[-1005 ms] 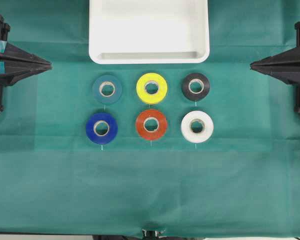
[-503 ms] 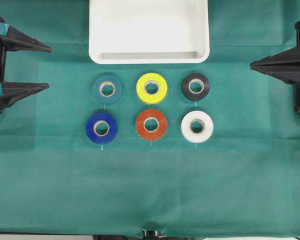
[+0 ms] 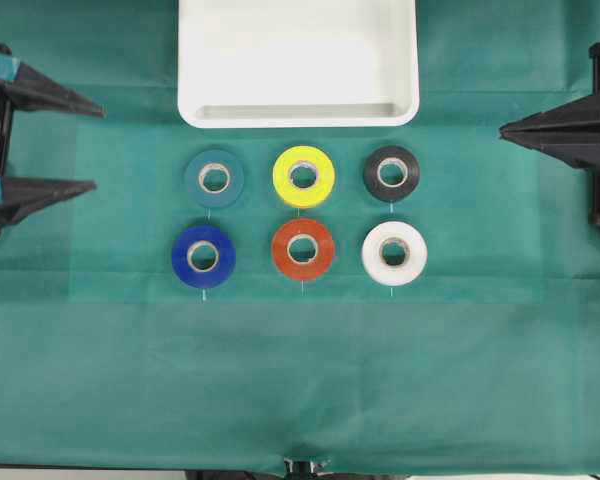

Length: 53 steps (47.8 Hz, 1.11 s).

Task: Place the tape from the fixed location into the white case.

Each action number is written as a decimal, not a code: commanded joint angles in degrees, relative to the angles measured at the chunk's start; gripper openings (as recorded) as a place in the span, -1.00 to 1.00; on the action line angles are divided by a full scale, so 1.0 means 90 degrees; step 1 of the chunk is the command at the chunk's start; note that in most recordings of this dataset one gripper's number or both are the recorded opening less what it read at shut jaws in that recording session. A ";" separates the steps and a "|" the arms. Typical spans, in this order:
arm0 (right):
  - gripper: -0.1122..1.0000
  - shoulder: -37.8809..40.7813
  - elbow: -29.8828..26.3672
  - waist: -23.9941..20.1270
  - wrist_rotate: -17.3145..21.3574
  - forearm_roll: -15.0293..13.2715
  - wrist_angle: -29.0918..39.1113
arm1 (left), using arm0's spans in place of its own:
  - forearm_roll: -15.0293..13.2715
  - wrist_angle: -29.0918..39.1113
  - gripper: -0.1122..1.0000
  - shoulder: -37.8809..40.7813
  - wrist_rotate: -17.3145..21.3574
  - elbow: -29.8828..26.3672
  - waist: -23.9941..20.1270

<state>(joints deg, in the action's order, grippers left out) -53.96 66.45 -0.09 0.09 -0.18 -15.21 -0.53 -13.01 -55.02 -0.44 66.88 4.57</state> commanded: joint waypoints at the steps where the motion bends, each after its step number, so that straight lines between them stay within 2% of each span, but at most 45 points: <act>1: -0.80 0.0039 -0.0176 0.0000 0.0000 0.0010 -0.0029 | 0.0000 -0.0010 0.97 0.0049 0.0010 -0.0176 0.0244; 14: -0.80 0.0039 -0.0176 0.0000 0.0000 0.0010 -0.0020 | -0.0010 0.0000 0.97 0.0049 0.0000 -0.0186 0.0820; 53: -0.80 0.0039 -0.0186 0.0000 0.0000 0.0010 0.0000 | 0.0000 0.0000 0.97 0.0137 0.0010 -0.0205 0.0820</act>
<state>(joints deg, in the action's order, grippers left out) -53.96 66.36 -0.09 0.09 -0.18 -15.03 -0.53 -12.39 -54.76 -0.44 66.71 11.87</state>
